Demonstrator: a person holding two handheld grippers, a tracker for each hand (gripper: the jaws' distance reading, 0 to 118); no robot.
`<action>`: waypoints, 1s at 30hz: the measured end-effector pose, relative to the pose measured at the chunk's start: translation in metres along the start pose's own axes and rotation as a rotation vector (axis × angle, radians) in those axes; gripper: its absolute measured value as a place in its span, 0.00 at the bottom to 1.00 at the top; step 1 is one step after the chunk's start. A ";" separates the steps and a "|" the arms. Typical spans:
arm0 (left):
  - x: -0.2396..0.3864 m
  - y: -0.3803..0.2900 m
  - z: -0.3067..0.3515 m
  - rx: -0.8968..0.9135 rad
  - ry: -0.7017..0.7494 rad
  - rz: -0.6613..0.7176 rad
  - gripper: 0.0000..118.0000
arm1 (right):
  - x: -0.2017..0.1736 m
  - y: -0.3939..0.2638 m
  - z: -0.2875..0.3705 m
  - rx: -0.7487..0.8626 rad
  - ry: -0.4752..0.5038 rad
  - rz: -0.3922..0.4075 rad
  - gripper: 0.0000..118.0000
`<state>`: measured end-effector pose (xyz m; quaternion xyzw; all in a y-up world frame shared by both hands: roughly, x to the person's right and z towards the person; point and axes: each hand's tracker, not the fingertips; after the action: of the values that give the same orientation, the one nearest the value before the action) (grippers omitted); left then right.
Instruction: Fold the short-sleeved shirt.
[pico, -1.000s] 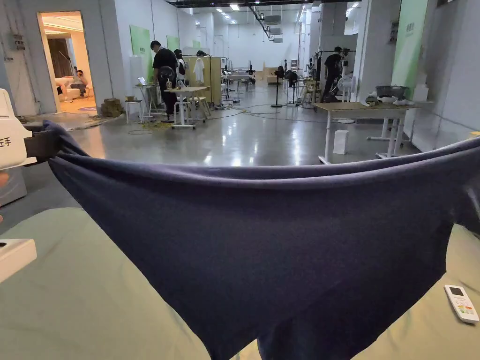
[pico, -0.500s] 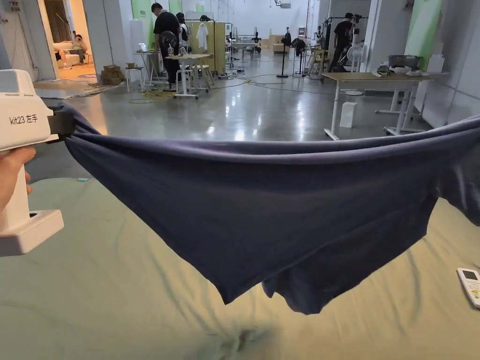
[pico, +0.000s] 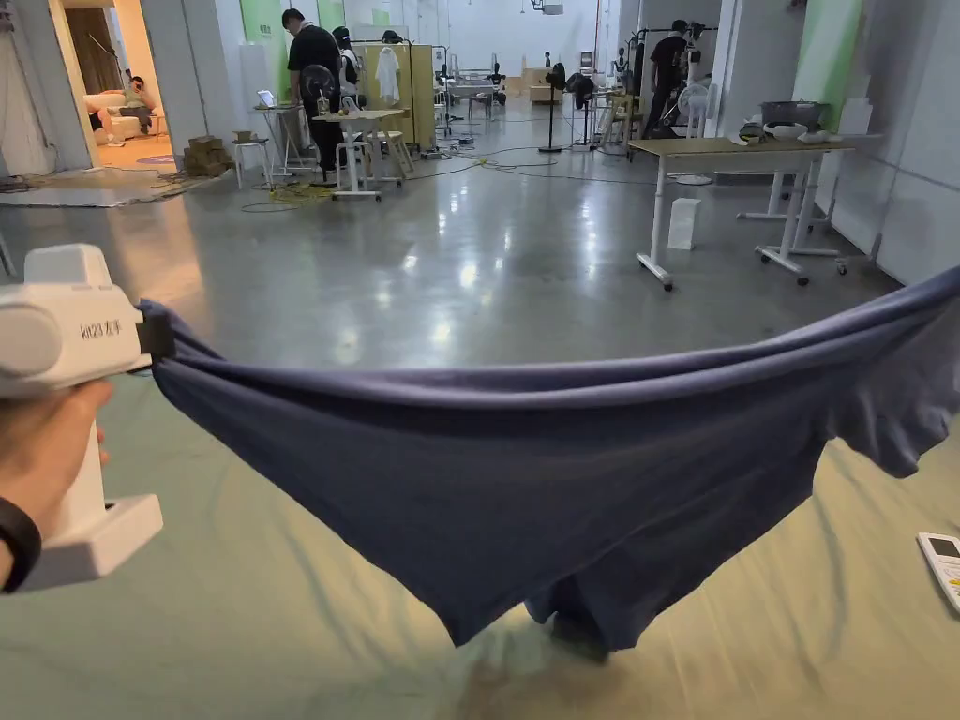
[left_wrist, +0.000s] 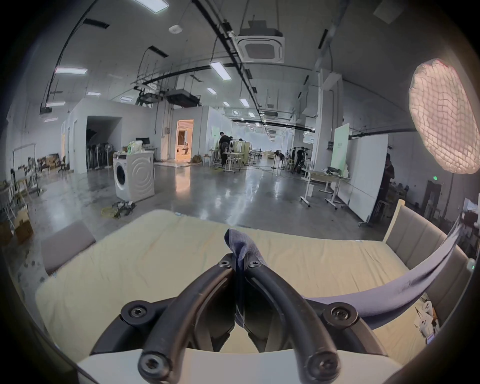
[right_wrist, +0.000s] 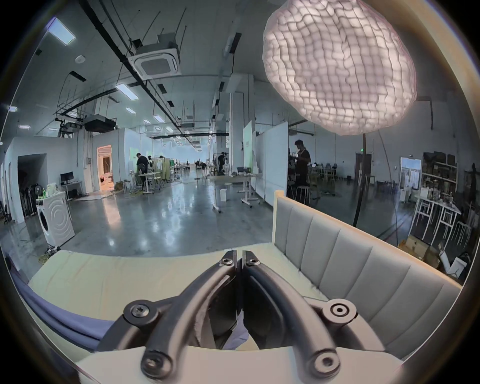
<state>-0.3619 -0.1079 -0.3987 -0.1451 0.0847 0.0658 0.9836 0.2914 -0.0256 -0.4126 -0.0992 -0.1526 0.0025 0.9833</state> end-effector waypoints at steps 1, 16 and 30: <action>-0.002 -0.016 -0.005 -0.017 0.003 0.030 0.04 | -0.001 -0.015 -0.004 -0.019 0.003 0.017 0.02; -0.076 -0.217 0.103 -0.265 -0.114 0.111 0.05 | 0.086 -0.238 0.084 -0.384 0.113 -0.074 0.02; -0.122 -0.349 0.225 -0.440 -0.079 0.232 0.05 | 0.152 -0.378 0.247 -0.529 -0.019 -0.242 0.02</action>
<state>-0.3941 -0.3850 -0.0681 -0.3423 0.0457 0.2007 0.9168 0.3529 -0.3431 -0.0622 -0.3334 -0.1678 -0.1539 0.9149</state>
